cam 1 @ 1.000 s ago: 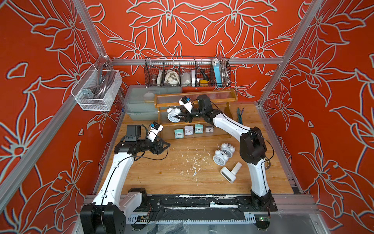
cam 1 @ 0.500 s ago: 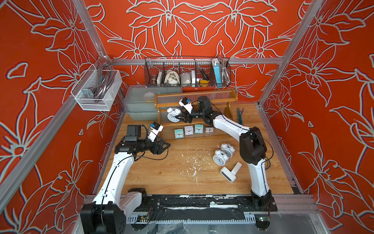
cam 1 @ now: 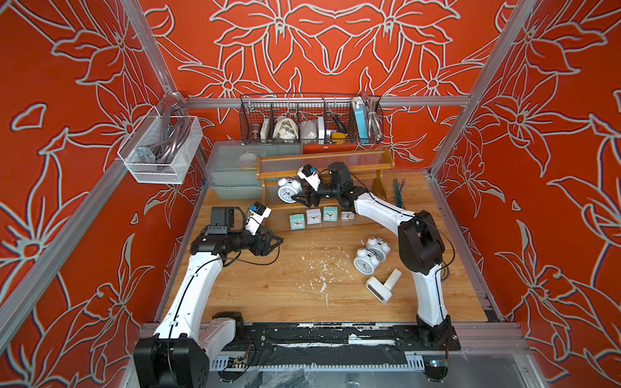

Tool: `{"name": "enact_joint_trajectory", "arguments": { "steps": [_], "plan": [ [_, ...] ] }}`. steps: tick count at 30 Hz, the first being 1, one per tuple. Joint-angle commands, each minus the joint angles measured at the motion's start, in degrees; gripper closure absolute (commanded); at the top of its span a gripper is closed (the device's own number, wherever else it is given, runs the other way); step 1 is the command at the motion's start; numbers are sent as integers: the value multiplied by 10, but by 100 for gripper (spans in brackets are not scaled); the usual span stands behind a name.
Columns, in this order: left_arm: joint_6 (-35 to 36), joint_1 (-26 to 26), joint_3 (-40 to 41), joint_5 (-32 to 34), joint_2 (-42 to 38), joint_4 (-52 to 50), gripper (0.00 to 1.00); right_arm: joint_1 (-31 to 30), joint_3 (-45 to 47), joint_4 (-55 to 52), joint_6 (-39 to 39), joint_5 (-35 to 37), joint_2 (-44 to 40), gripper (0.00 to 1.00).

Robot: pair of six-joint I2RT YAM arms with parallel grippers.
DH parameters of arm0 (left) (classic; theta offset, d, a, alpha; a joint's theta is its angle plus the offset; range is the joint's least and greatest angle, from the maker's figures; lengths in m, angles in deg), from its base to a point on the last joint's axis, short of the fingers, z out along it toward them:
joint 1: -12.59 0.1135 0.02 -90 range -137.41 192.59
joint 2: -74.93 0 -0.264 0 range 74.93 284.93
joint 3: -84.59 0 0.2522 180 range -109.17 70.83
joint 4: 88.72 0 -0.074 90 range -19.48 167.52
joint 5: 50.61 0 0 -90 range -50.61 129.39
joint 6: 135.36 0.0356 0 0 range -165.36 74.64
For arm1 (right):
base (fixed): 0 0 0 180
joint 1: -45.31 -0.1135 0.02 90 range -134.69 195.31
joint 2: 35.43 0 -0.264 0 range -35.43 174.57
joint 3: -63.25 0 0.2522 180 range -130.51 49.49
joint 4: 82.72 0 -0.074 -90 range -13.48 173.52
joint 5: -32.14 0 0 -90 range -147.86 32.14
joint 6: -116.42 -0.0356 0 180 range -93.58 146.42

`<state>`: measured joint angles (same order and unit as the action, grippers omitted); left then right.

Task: Place the alarm clocks on the shelf by style
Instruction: Place the alarm on the shelf.

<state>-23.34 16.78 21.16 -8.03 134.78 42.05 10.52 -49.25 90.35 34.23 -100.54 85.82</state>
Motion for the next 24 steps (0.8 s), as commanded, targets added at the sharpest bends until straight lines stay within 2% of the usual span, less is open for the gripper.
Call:
{"name": "enact_joint_trajectory", "arguments": {
  "steps": [1, 10, 16, 24],
  "plan": [
    [3, 4, 5, -14, 2, 1, 29, 6, 16, -34, -9, 31, -13, 28],
    [5, 4, 6, -18, -1, -1, 29, 5, 26, -46, -6, 53, -18, 26],
    [6, 4, 7, -20, -2, -1, 29, 6, 33, -55, 0, 78, -22, 30],
    [7, 4, 7, -24, -1, -4, 29, 6, 38, -65, 6, 109, -25, 31]
  ]
}}
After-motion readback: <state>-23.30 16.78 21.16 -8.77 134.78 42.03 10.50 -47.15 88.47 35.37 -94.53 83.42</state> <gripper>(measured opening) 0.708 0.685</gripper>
